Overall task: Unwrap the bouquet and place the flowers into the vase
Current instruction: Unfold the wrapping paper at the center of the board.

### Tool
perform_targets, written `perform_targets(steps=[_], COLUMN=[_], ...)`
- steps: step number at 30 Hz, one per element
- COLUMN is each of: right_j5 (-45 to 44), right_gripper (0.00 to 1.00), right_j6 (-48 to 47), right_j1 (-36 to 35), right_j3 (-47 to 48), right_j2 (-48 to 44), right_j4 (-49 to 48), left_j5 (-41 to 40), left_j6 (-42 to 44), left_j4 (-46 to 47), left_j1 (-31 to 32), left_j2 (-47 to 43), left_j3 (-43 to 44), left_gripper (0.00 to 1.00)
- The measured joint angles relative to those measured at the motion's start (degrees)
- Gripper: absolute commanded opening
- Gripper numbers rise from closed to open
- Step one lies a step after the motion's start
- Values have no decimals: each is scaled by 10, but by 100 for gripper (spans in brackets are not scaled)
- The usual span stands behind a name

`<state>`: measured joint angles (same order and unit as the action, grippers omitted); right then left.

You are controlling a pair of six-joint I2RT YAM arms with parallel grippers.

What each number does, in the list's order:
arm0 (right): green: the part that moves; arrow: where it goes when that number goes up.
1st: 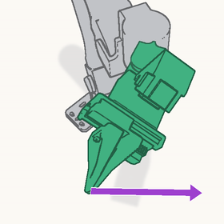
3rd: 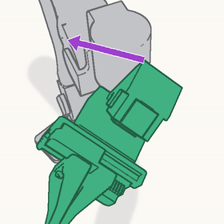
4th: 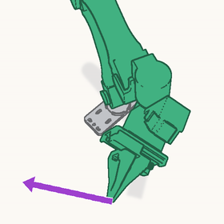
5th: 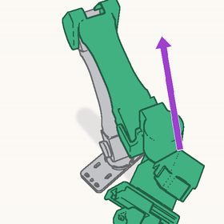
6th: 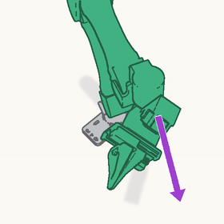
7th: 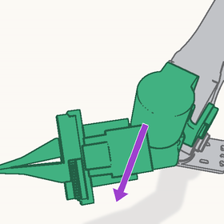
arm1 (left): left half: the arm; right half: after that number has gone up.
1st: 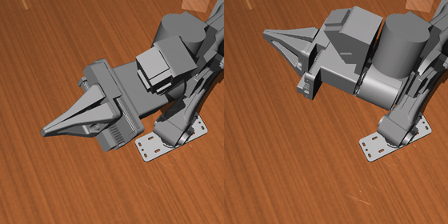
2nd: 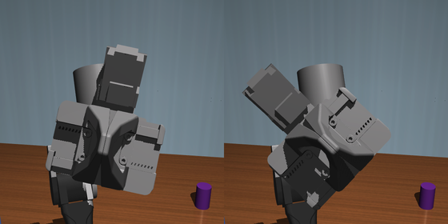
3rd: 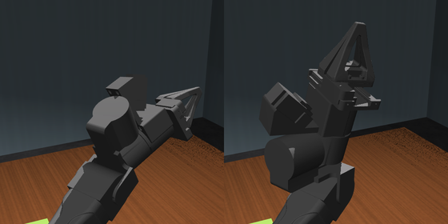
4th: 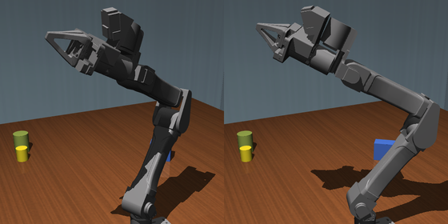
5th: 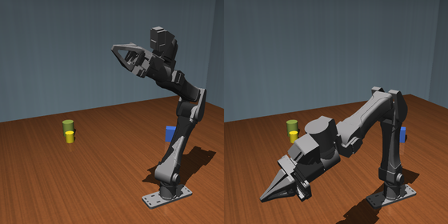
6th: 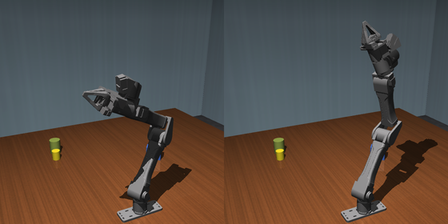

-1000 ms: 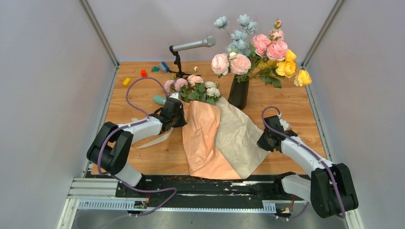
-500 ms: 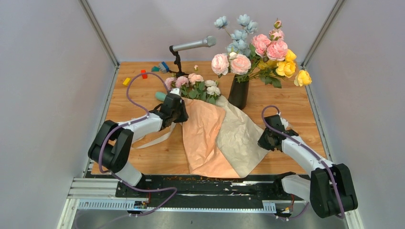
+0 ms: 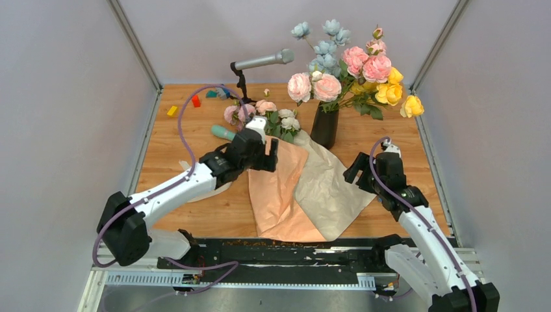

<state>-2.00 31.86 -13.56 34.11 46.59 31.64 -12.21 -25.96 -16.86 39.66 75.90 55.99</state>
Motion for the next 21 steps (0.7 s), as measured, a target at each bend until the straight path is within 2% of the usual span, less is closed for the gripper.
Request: perform_targets(steps=[4,9,13,17,21], right_j5=[5,5,5,5,5], right_gripper=[83,83,83,83,83], right_j6=[-8,-16,-20,-21,-21], right_j1=[0,0,0,0,0], right_j3=[0,-1,-5,-10,-16], right_j2=[-39,-67,-68,-67,-66], right_j4=[5,7,9,11,12], left_j5=[-21,-38,-42,-45,-45], left_j6=[-6,-31,-46,-52,-56], left_j4=[-35,-47,-50,-56,-57], left_j1=[97,171,198,214,222], left_j2=[-3,23,77,118,143], left_j3=[3,3,8,10,21], left_gripper=[95,95,90,79,75])
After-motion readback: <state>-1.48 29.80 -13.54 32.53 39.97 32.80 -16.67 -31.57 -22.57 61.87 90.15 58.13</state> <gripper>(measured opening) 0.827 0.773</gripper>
